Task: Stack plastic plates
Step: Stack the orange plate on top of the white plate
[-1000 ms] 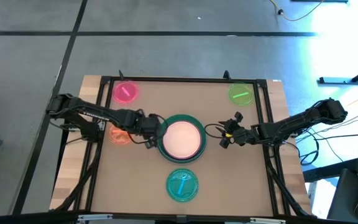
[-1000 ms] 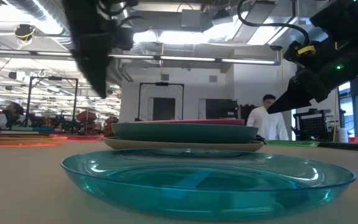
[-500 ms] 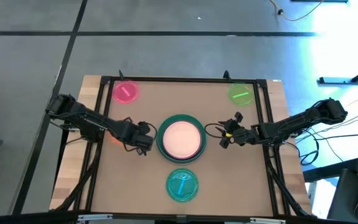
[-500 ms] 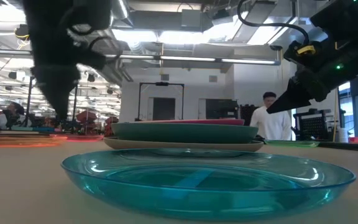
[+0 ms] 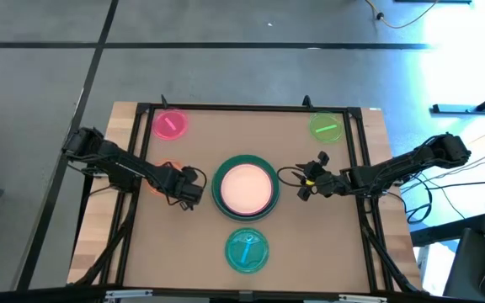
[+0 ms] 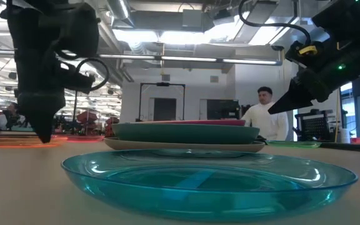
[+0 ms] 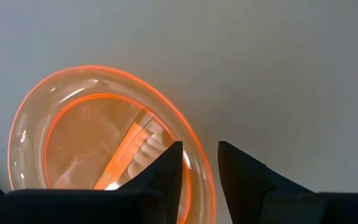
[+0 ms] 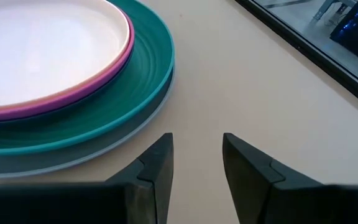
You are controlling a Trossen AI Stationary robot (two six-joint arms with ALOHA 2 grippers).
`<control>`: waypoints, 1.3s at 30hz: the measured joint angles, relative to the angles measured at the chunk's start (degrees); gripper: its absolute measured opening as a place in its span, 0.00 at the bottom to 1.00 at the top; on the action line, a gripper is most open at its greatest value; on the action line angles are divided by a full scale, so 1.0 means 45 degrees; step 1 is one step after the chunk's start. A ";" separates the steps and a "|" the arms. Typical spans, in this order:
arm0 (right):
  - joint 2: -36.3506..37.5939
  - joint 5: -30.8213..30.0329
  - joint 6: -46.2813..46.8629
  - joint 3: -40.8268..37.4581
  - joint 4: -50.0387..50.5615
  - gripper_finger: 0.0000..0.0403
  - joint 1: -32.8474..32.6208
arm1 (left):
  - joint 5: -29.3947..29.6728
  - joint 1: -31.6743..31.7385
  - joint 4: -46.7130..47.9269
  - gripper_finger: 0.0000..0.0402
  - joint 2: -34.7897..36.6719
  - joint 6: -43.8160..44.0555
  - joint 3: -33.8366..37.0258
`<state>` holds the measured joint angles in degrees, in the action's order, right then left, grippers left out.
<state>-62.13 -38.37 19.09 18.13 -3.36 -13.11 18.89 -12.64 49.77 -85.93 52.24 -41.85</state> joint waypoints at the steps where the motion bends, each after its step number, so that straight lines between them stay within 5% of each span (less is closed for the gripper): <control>1: 0.0000 0.0000 0.0000 0.0000 0.0000 0.32 -0.0003 | 0.0033 0.0000 0.0001 0.24 0.0000 0.0026 0.0058; 26: 0.0000 -0.0005 -0.0005 0.0000 -0.0002 0.32 -0.0002 | 0.0750 0.0068 -0.0791 0.01 0.0087 -0.0663 0.0782; 39: 0.0000 -0.0010 -0.0005 0.0000 -0.0005 0.32 -0.0004 | 0.2440 -0.0158 -0.0989 0.00 0.0087 -0.3673 -0.1675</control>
<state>-62.13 -38.41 19.07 18.13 -3.38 -13.13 29.87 -13.36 45.32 -85.54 35.71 -49.39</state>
